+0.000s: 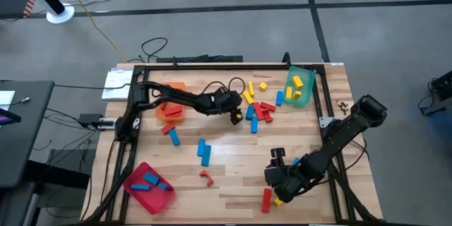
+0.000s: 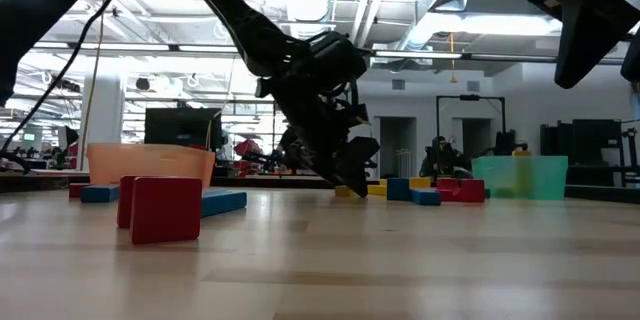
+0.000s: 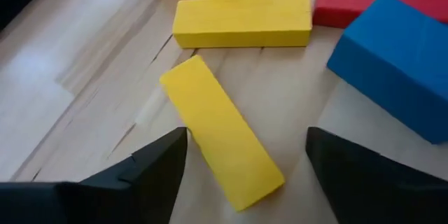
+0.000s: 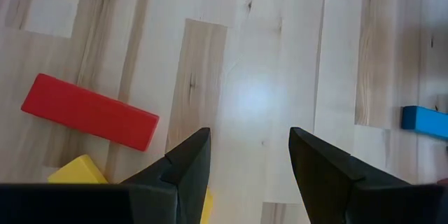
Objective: Sort blocks
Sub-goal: Put the yellow wooden block into the green bin
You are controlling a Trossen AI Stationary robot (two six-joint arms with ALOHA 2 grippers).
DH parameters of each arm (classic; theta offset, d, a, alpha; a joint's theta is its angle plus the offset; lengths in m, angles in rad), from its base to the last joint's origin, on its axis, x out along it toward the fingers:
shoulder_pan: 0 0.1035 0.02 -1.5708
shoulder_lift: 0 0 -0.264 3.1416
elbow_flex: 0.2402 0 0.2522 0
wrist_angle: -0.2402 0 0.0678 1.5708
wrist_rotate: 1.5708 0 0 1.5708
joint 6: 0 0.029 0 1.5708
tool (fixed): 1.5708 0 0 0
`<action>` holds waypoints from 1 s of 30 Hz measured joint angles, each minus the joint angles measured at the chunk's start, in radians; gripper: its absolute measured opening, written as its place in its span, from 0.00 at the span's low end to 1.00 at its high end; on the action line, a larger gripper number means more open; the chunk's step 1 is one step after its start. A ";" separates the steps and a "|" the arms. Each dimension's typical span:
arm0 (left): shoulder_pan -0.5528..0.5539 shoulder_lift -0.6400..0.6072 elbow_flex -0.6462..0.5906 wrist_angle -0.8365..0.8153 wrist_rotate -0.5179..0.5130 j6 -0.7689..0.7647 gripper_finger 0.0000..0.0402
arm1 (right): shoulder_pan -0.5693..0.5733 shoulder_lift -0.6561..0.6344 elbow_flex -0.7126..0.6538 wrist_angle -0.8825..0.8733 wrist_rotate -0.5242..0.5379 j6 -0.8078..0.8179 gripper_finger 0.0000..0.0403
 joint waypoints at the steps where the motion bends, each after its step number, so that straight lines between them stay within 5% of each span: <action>1: 0.000 0.000 0.000 -0.002 0.003 0.004 0.66 | 0.000 0.000 0.000 0.000 0.000 0.000 0.51; 9: -0.001 0.002 0.000 -0.014 0.071 0.085 0.25 | 0.000 0.000 0.000 -0.002 0.000 0.025 0.51; 22: -0.002 -0.087 -0.010 0.005 0.070 0.199 0.24 | 0.098 0.000 0.054 0.002 0.019 0.132 0.41; 30: -0.018 -0.086 0.072 0.130 0.153 0.297 0.24 | 0.169 -0.090 0.150 0.003 0.305 0.063 0.33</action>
